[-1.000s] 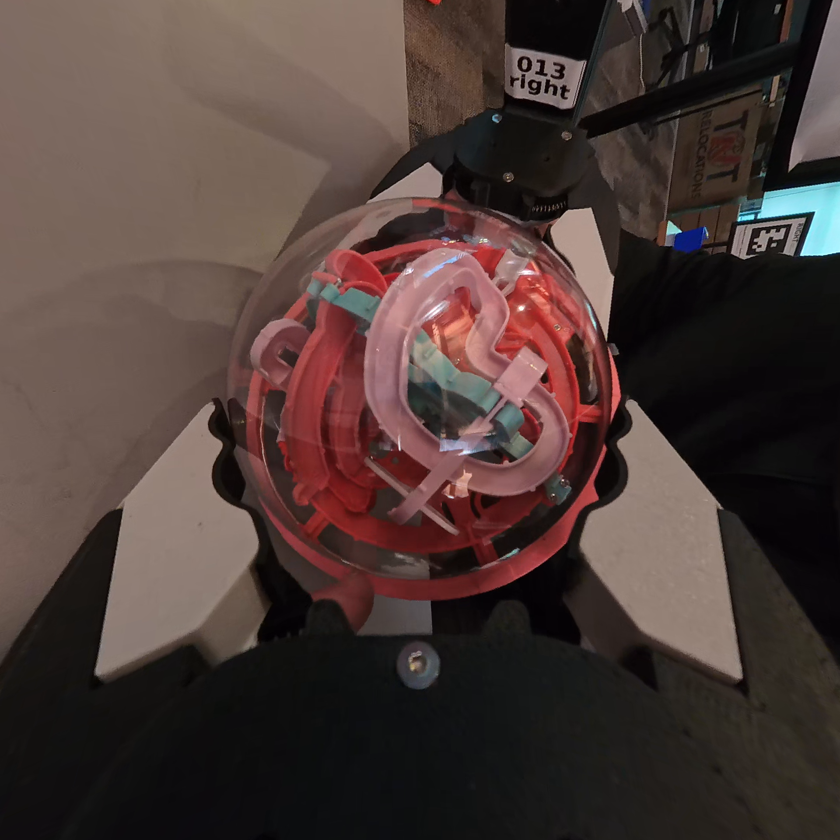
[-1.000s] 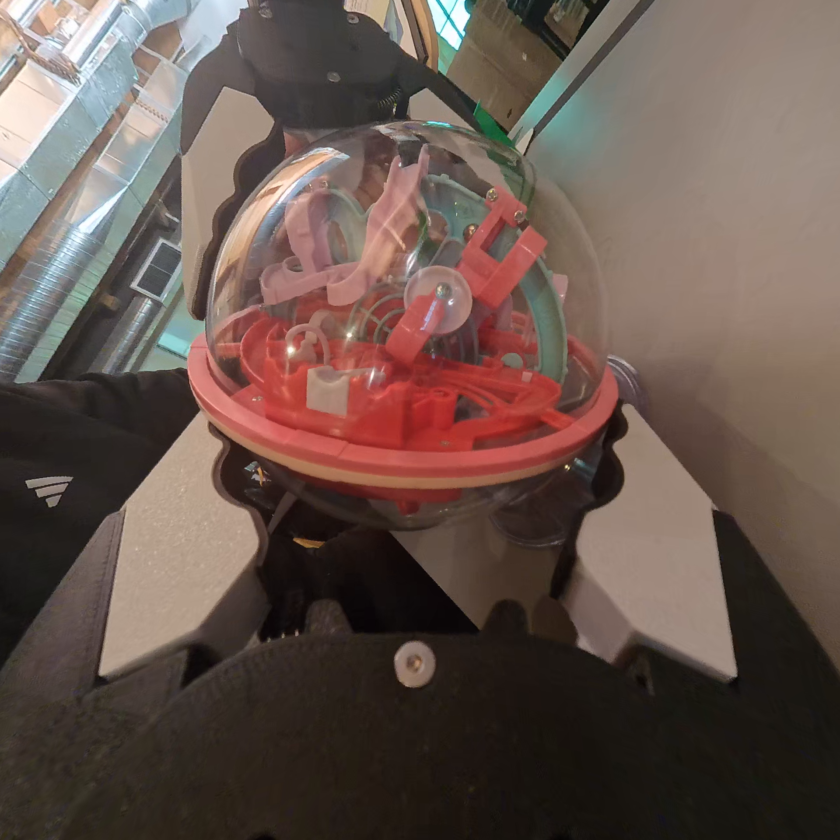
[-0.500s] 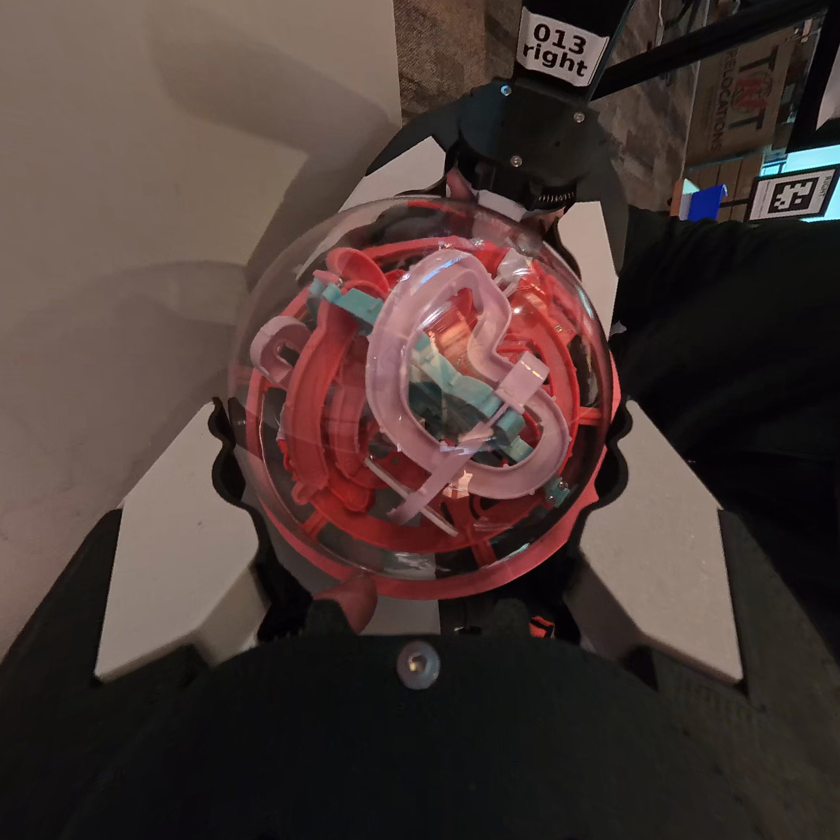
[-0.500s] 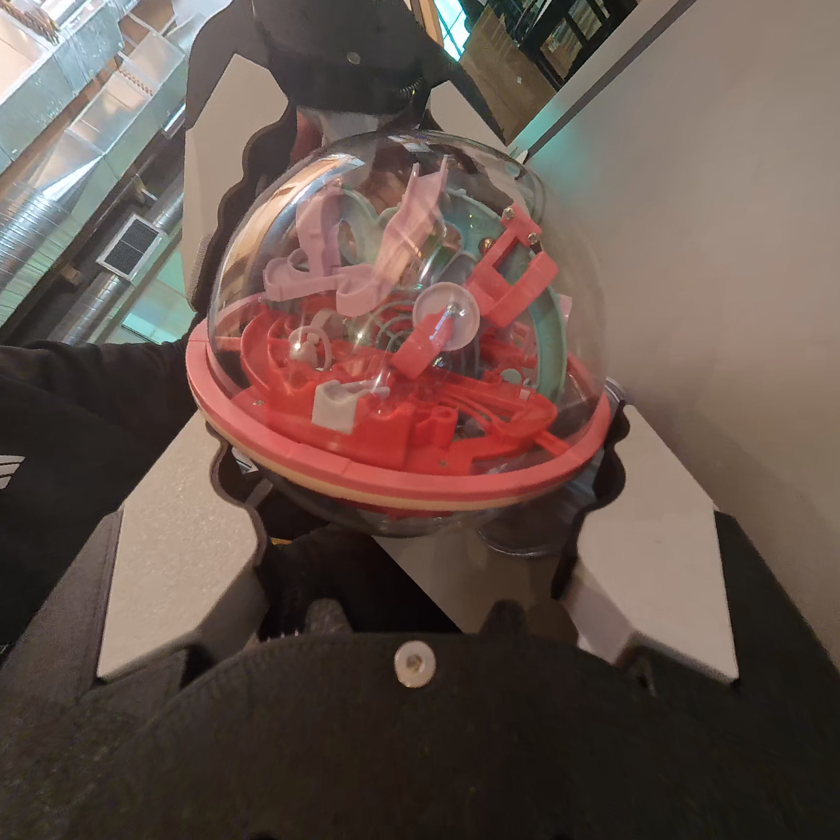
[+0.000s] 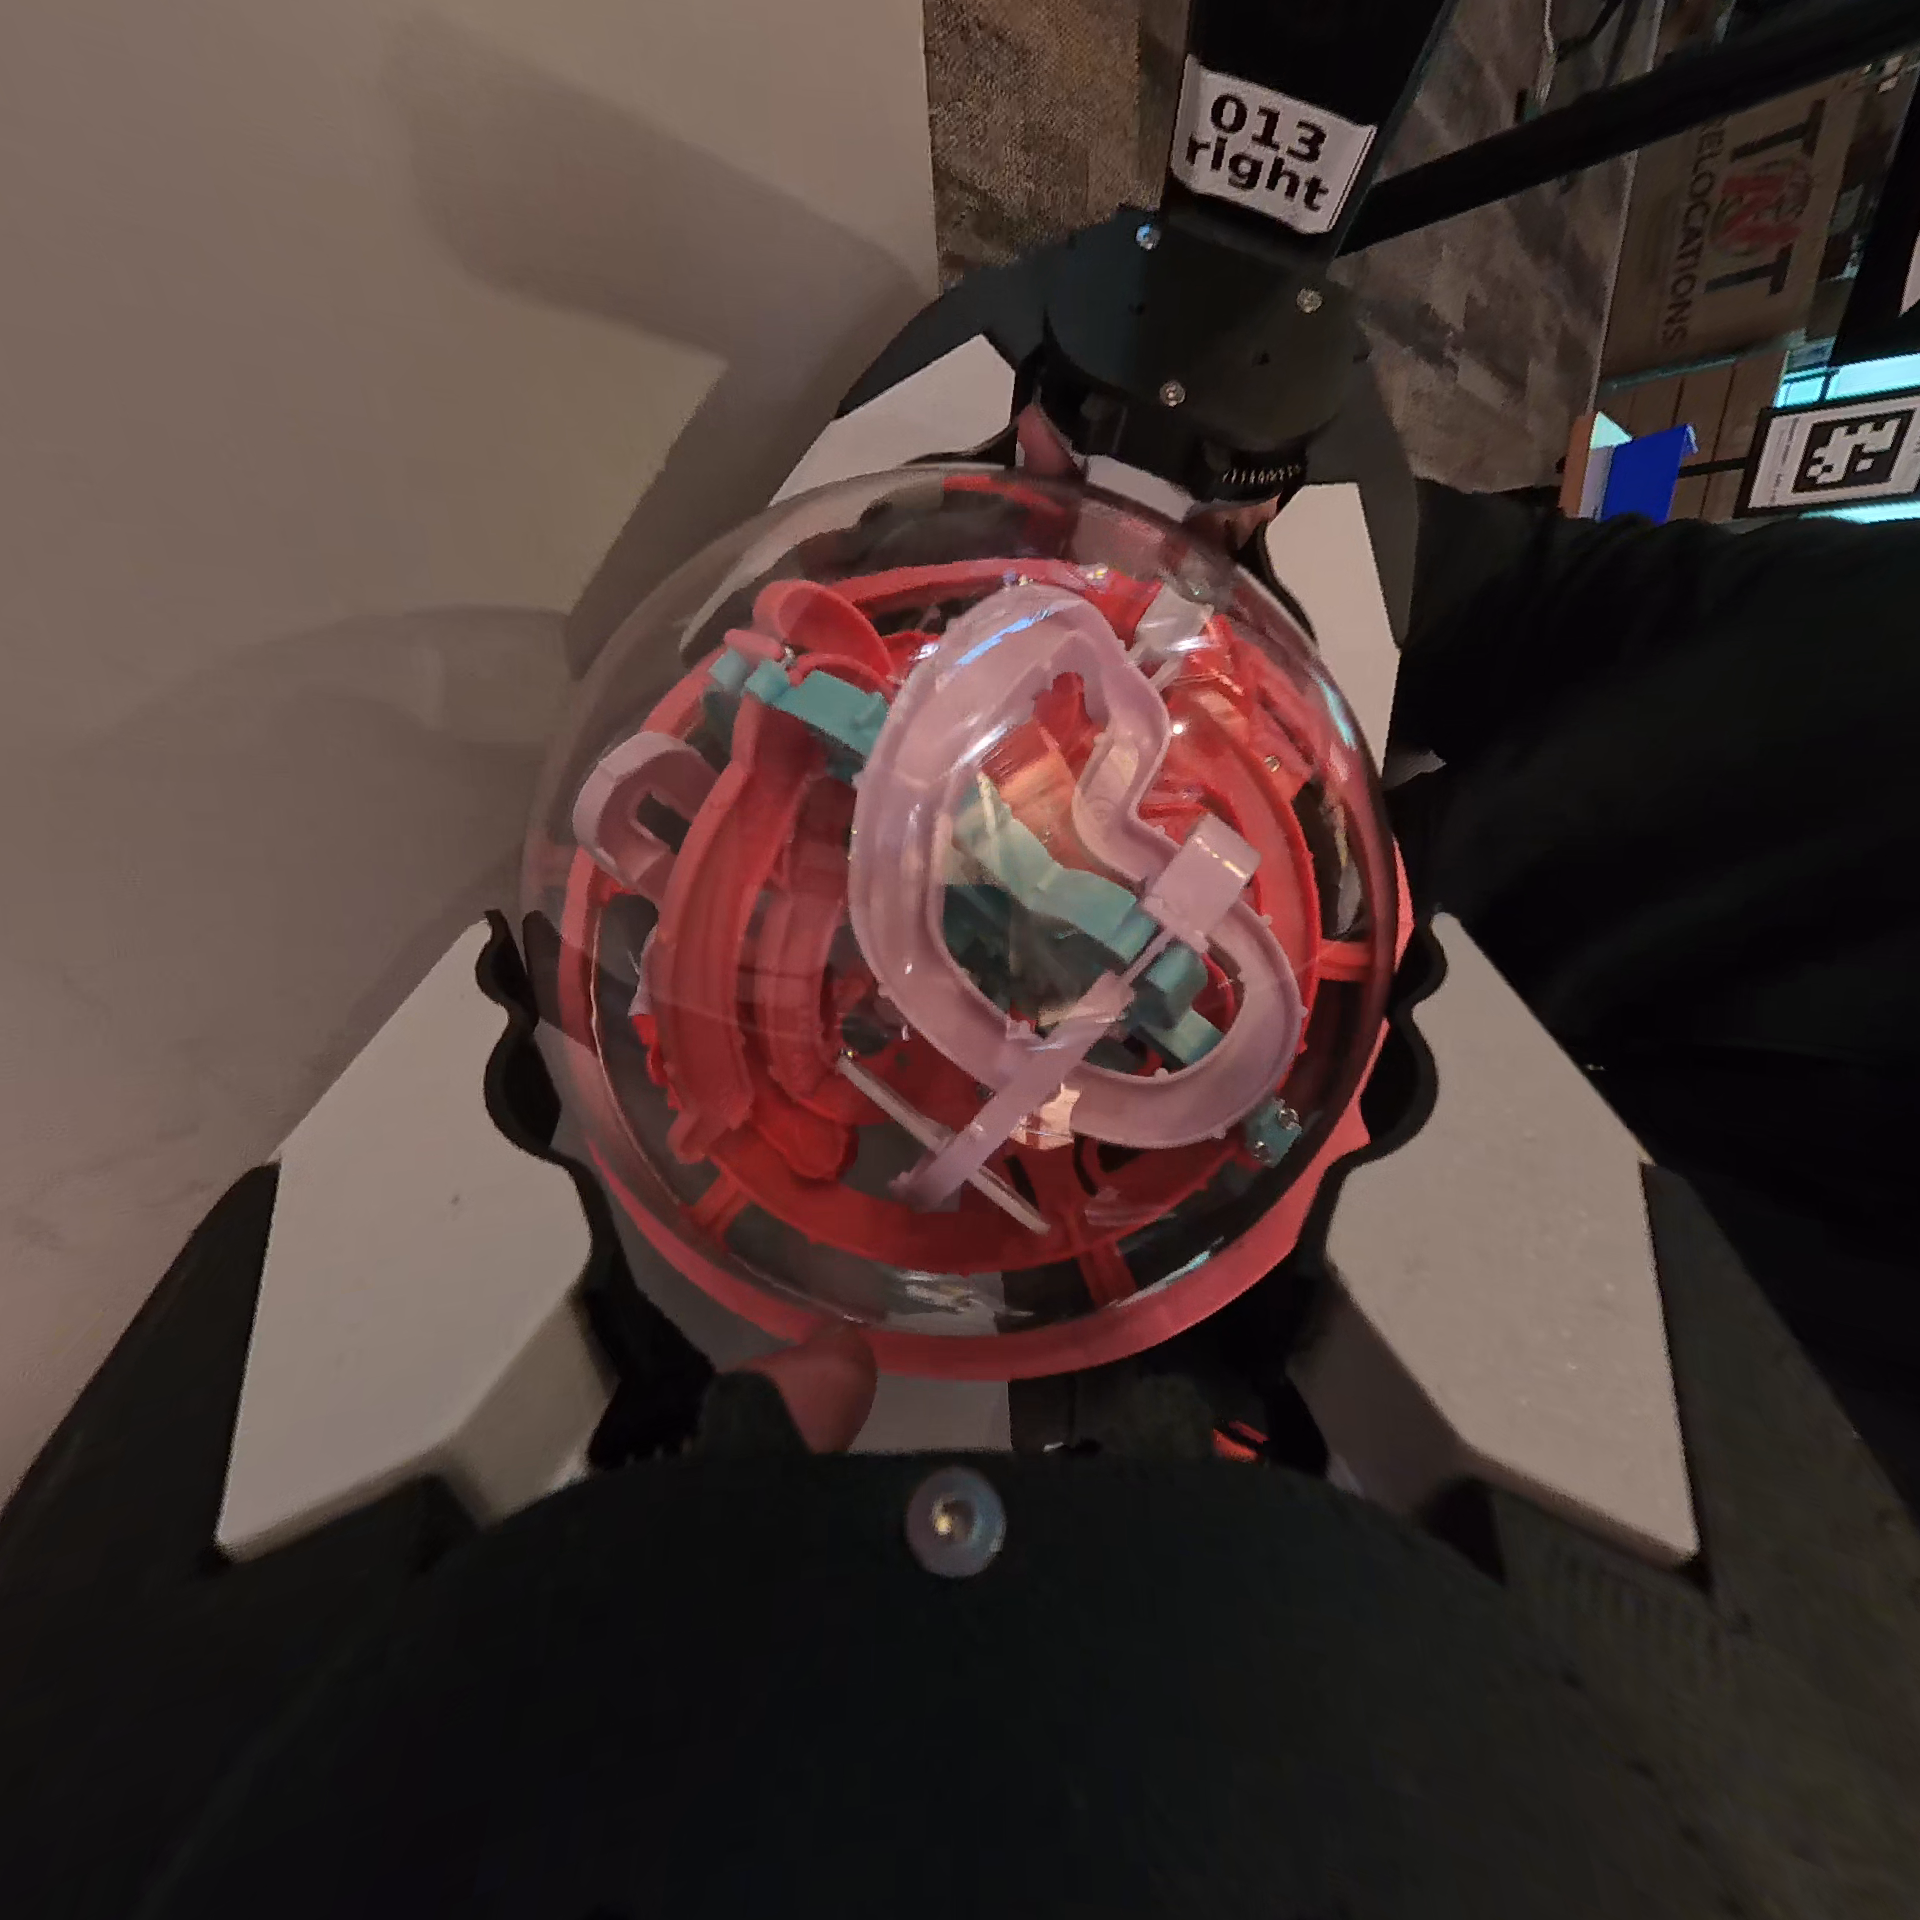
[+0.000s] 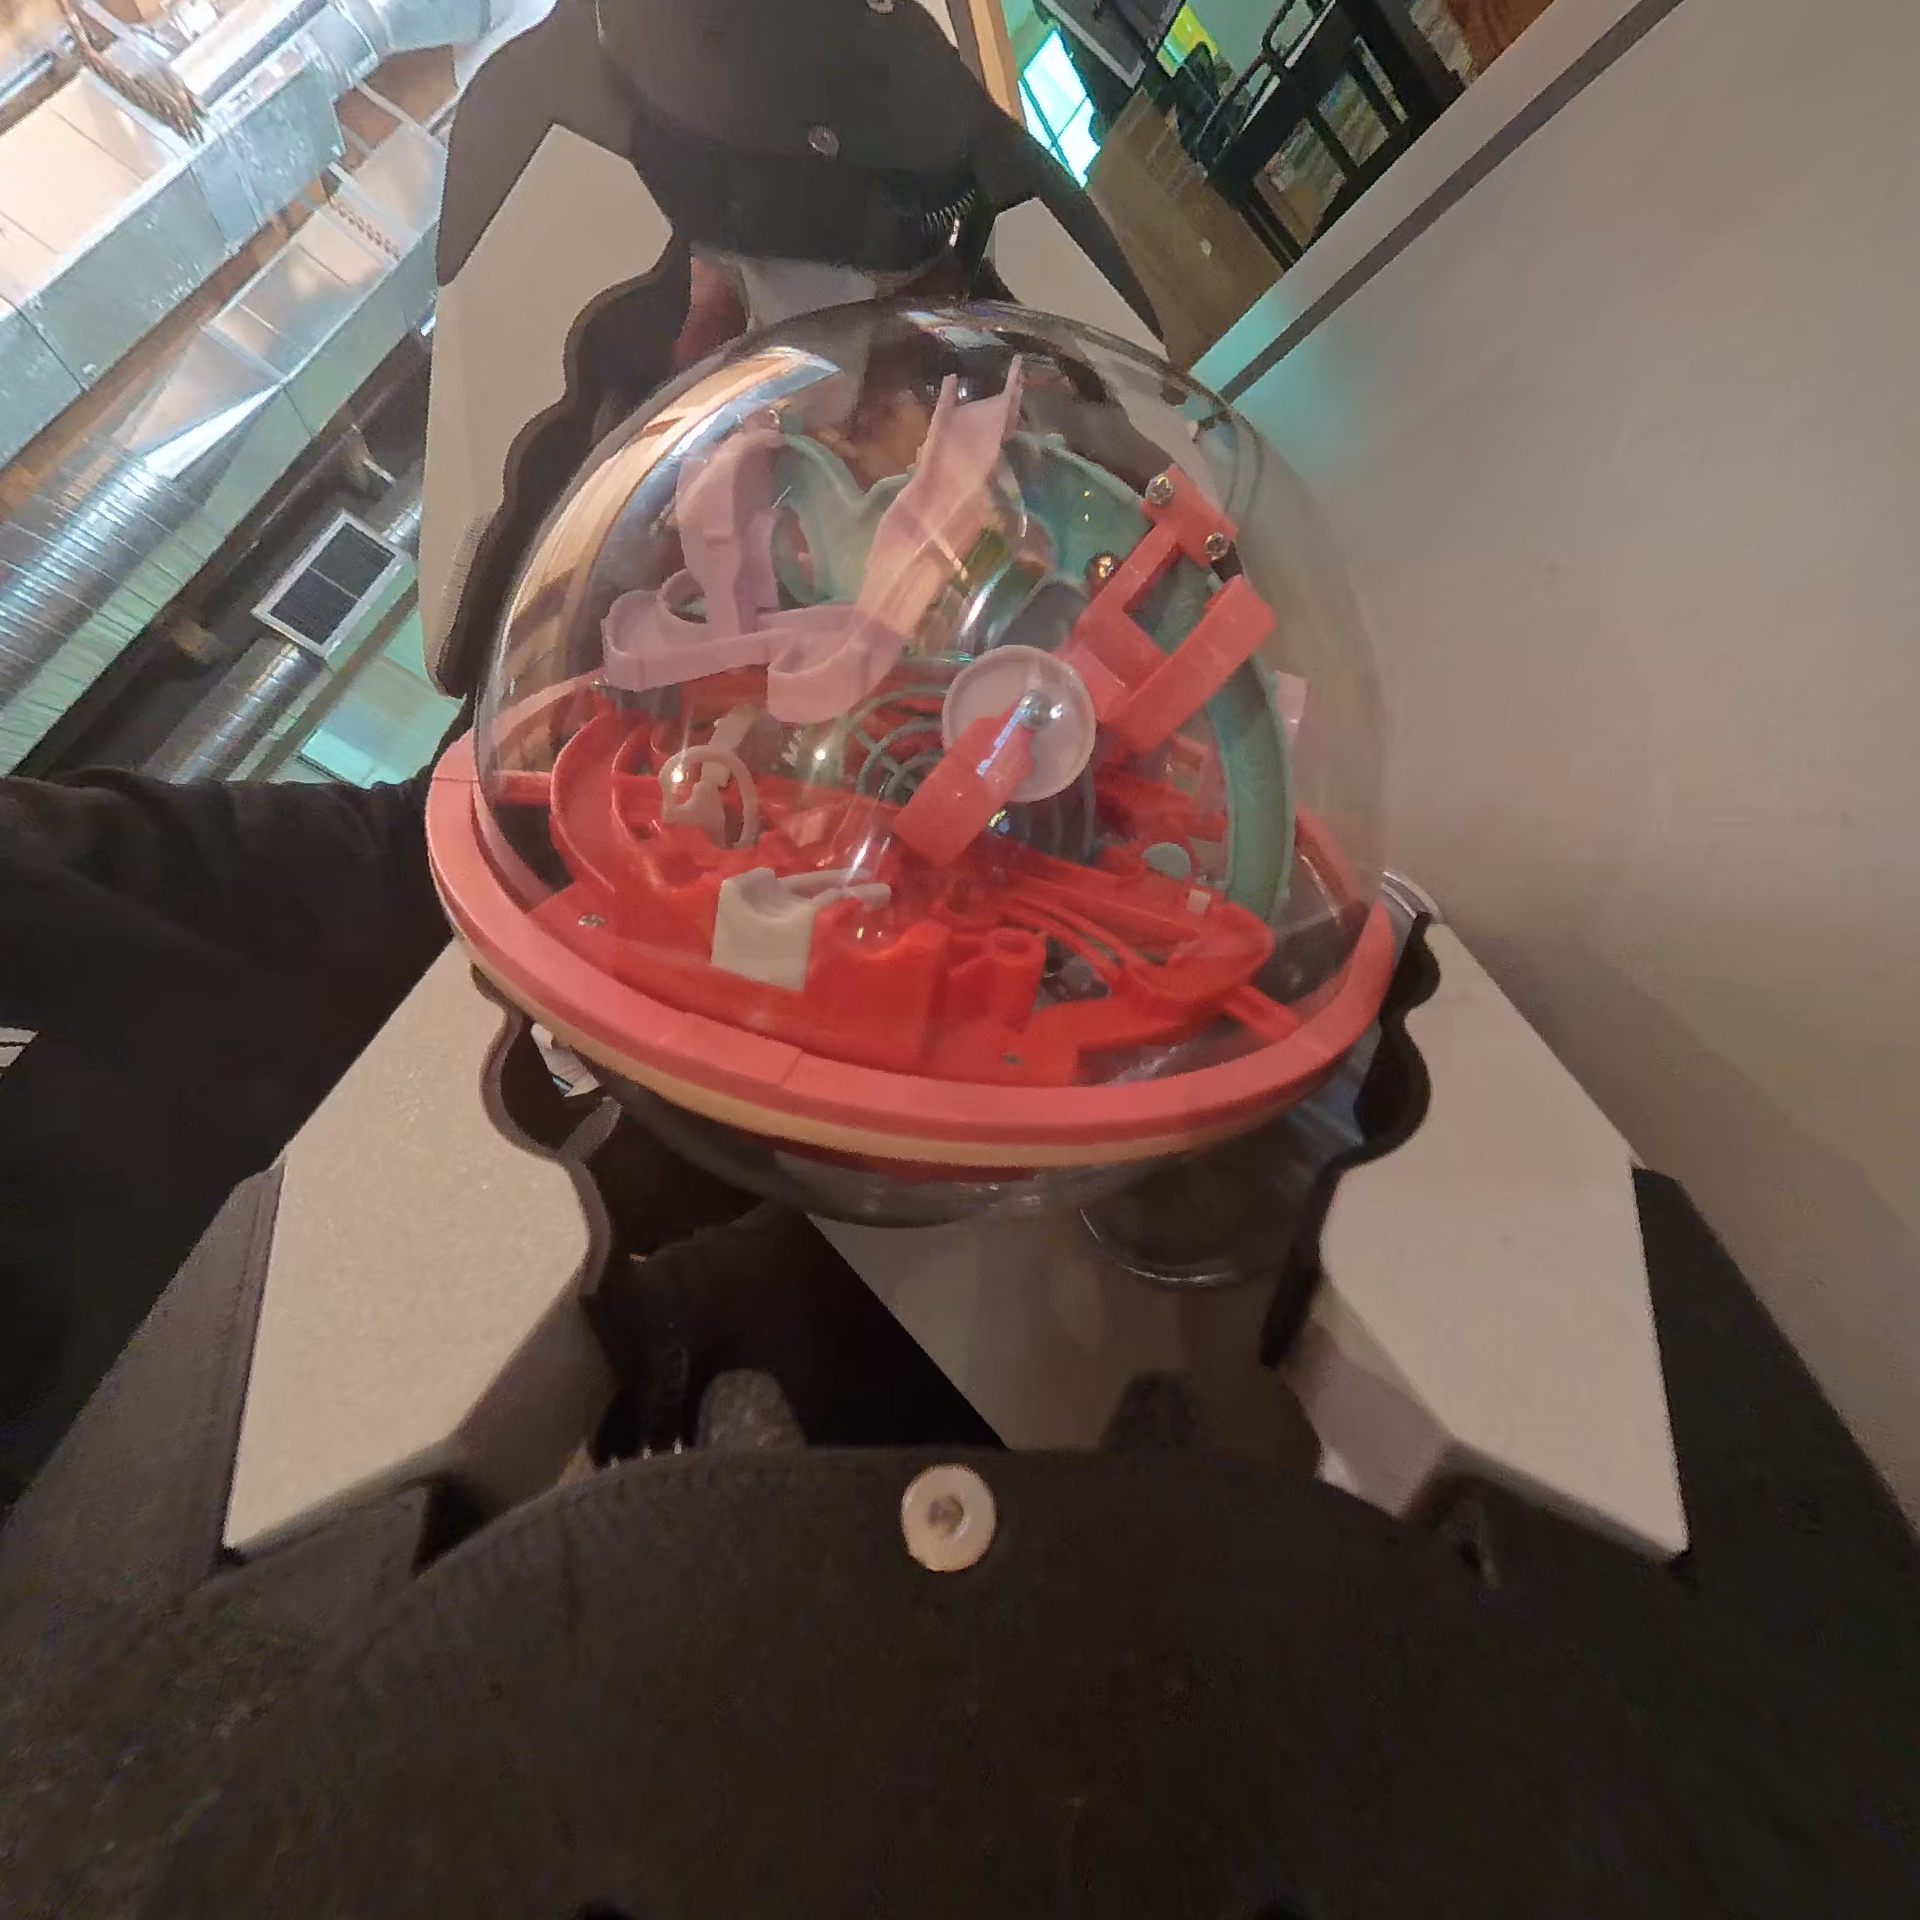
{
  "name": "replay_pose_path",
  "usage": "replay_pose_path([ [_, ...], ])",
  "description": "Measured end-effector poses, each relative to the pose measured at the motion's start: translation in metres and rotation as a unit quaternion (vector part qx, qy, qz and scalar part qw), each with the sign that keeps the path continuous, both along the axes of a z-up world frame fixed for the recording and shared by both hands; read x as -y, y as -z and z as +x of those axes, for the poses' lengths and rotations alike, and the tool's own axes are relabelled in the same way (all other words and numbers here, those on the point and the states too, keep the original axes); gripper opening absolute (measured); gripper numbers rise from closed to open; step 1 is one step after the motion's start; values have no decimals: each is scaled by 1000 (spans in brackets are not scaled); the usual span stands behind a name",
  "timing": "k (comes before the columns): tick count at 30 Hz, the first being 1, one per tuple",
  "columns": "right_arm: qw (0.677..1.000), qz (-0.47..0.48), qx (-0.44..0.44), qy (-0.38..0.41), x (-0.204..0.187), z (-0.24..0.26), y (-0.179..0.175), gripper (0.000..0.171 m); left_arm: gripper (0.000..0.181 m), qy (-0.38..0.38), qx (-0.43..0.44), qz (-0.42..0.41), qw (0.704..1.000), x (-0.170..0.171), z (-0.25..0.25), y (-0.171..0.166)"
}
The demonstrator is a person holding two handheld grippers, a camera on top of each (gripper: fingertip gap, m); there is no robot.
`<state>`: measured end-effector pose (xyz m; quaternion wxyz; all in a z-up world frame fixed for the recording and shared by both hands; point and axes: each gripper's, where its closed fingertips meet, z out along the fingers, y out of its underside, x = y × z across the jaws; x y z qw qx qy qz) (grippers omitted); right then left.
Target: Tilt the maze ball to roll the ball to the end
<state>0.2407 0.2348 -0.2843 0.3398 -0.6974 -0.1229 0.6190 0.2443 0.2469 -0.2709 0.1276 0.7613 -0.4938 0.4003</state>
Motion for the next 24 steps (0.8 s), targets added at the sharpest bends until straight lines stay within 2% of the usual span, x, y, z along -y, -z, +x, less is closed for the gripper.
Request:
replay_pose_path([
  [14,1000,-18,-15,5,-2,2,4,149,146,-83,137,-2,987,-15,-8,-10],
  [24,998,36,52,25,-10,5,1,155,146,-69,113,-14,991,-13,-10,-5],
])
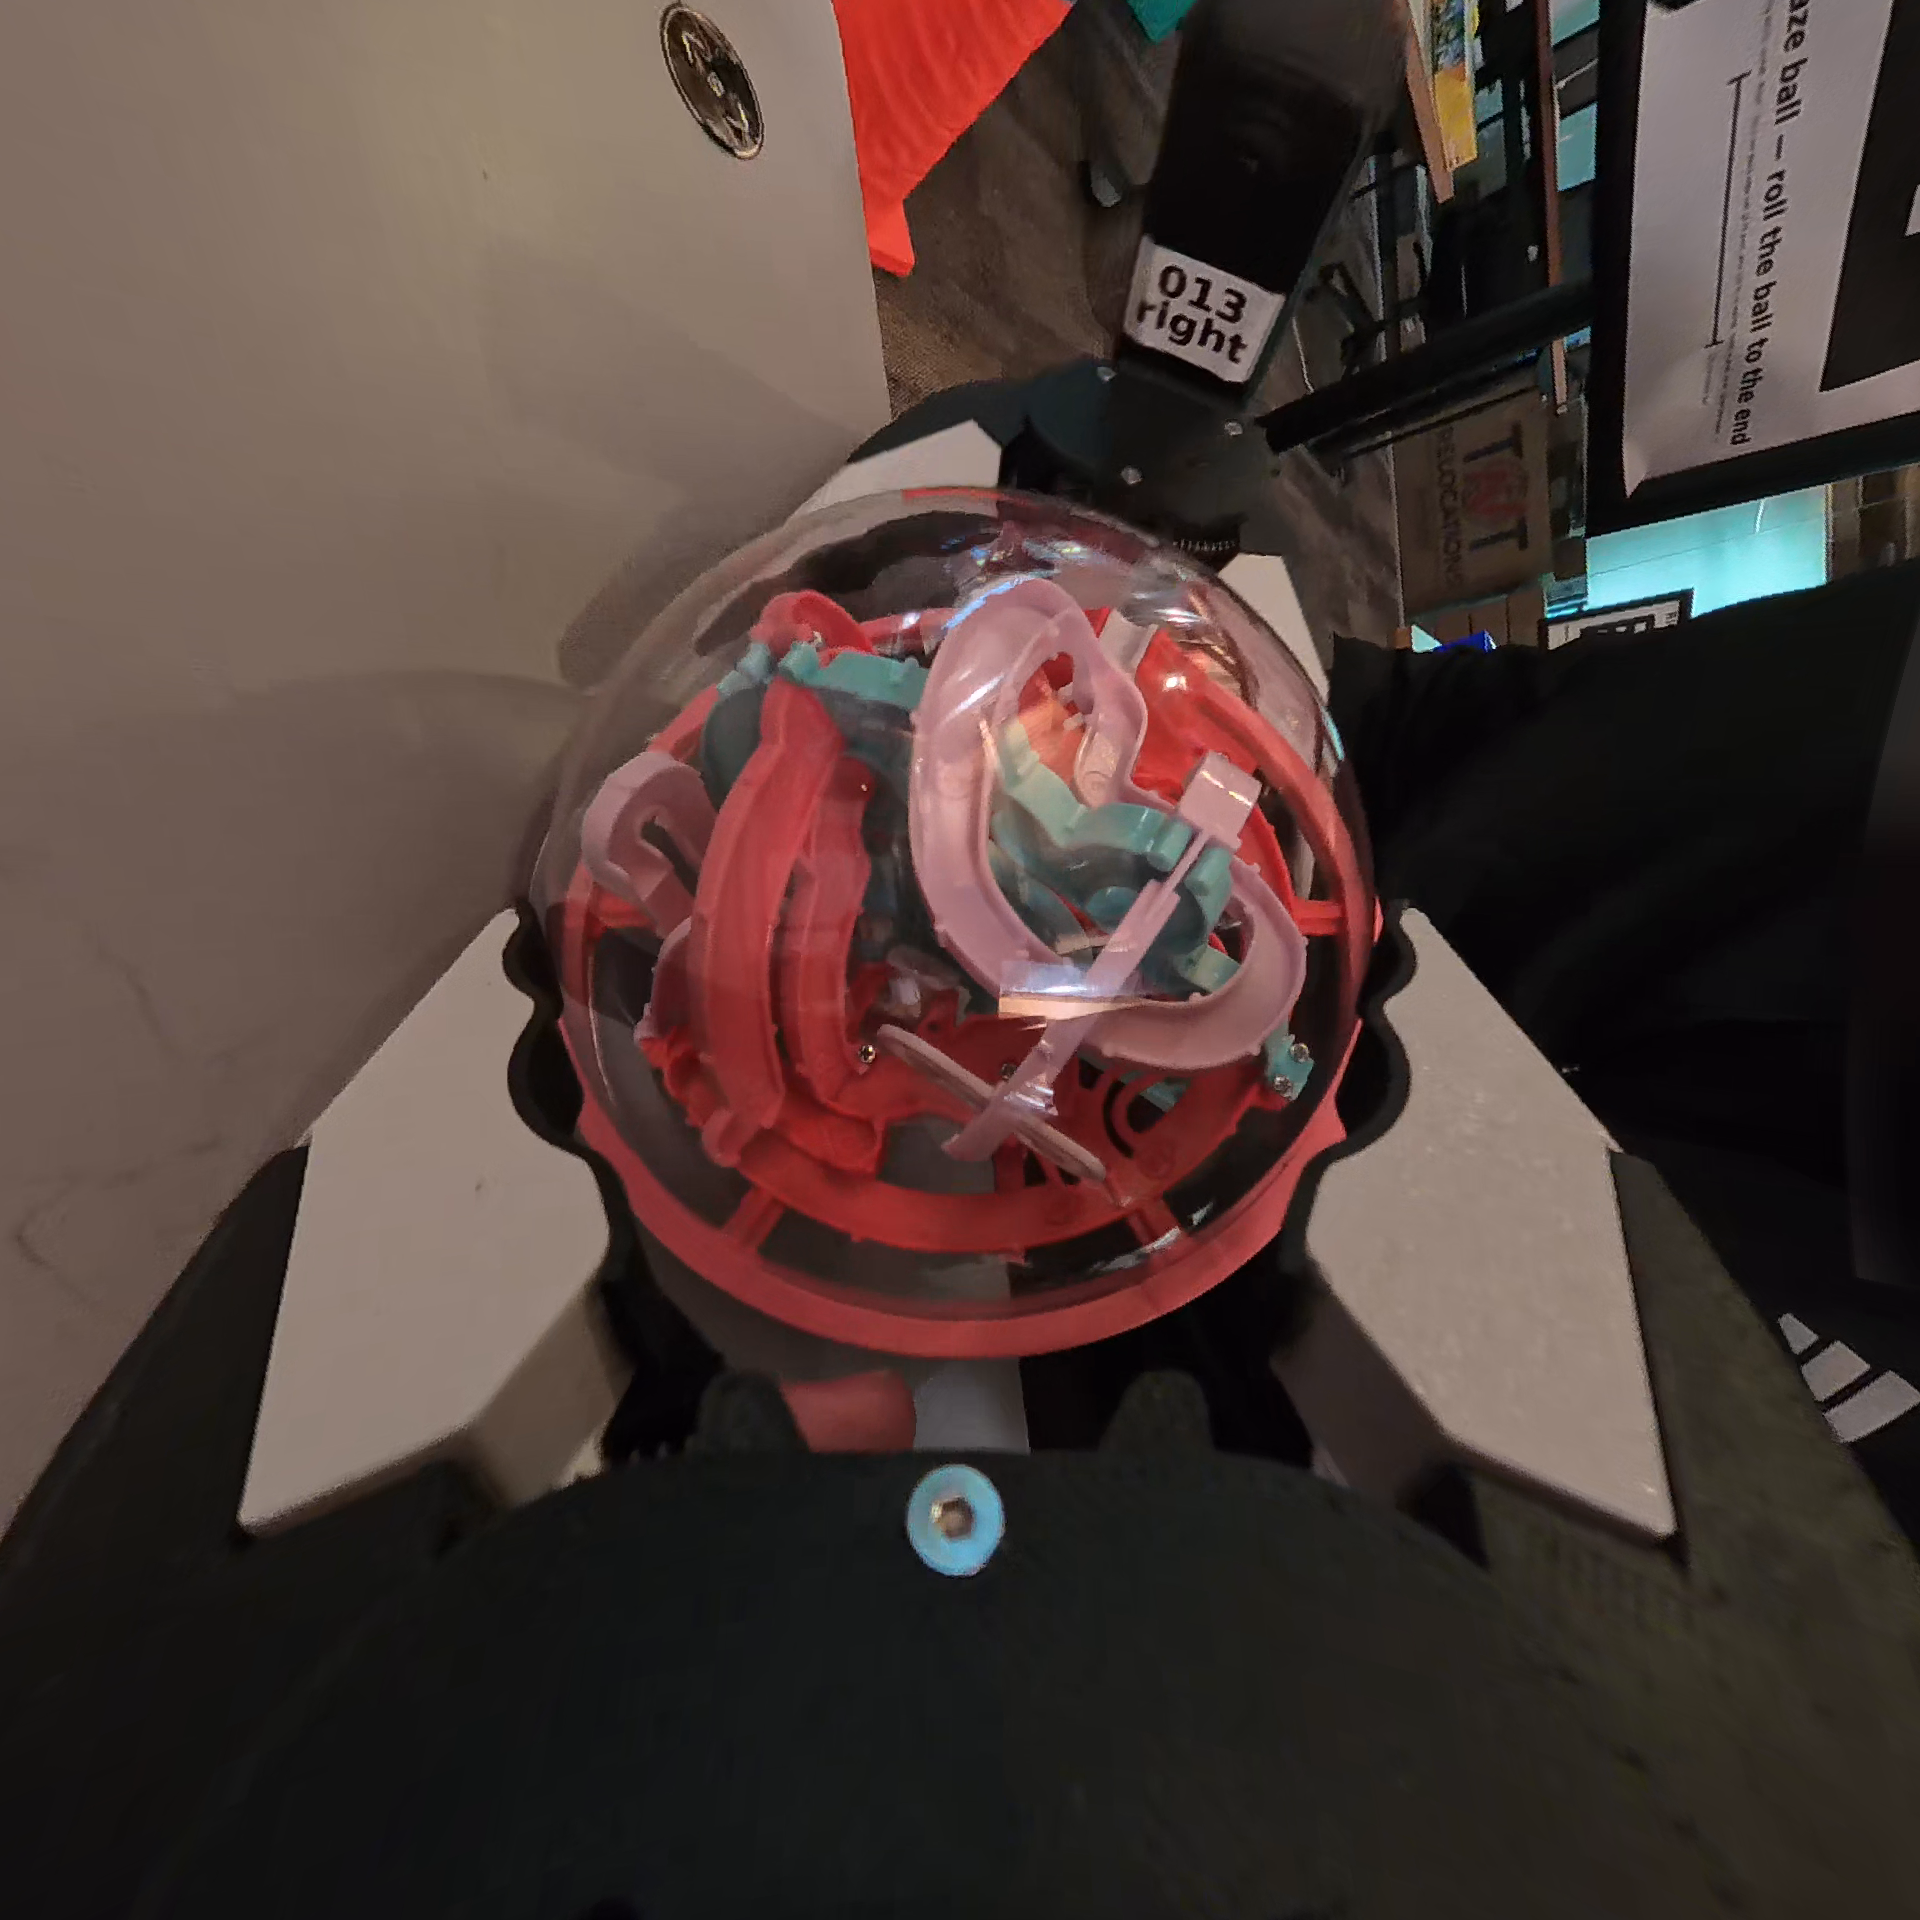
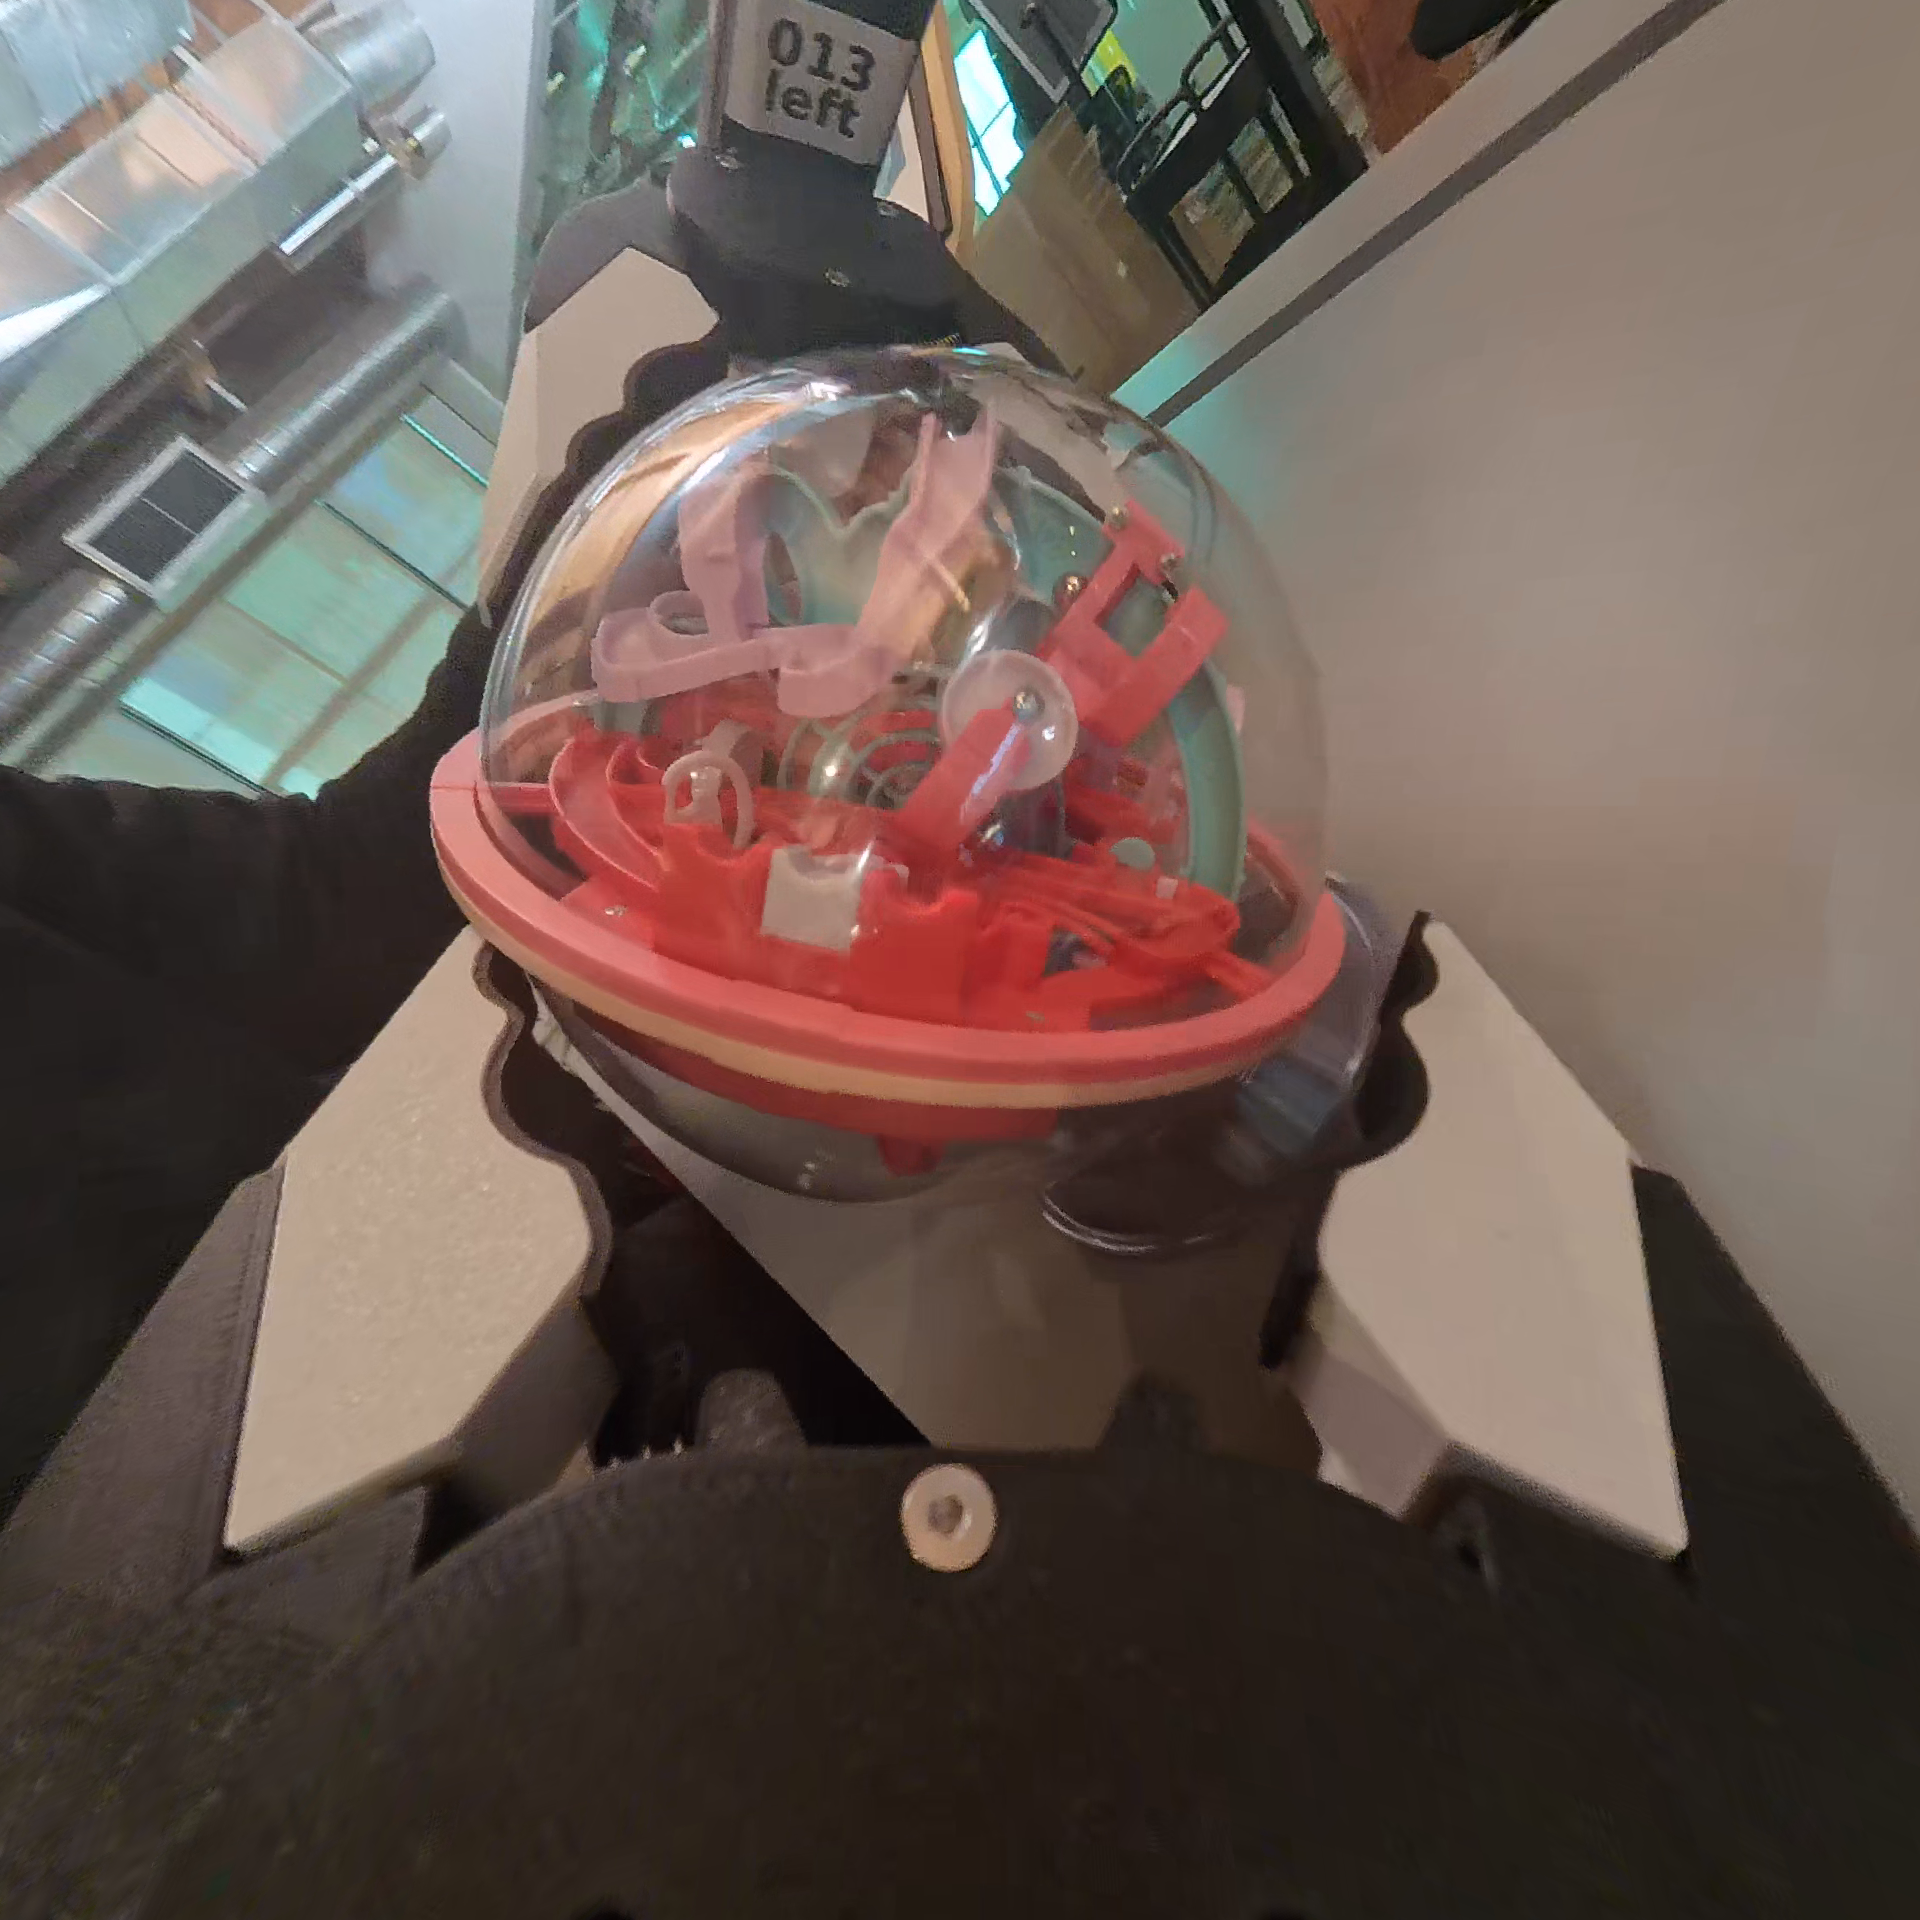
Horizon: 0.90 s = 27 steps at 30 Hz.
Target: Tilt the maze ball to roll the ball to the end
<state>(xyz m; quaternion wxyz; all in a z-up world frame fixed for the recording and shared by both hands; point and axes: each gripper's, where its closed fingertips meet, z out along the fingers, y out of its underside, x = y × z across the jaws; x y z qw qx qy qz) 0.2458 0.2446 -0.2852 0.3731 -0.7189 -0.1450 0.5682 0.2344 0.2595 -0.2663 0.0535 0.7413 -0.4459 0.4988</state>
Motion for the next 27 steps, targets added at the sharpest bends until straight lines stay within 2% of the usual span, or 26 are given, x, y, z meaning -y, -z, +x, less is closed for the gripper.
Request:
replay_pose_path([
  [3,999,34,26,-10,0,-2,-4,153,146,5,-5,-4,1000,0,2,0],
  [5,997,61,37,-24,3,-5,-10,144,147,9,-9,-6,1000,1,4,0],
  [19,999,22,-31,-9,-4,0,-15,144,149,-22,15,-44,999,-6,13,-2],
  [23,998,12,-56,-4,-5,3,-16,143,157,-1,26,-40,999,0,11,-4],
  [27,998,11,-59,-6,-5,3,-16,144,158,28,20,-3,999,7,8,0],
])
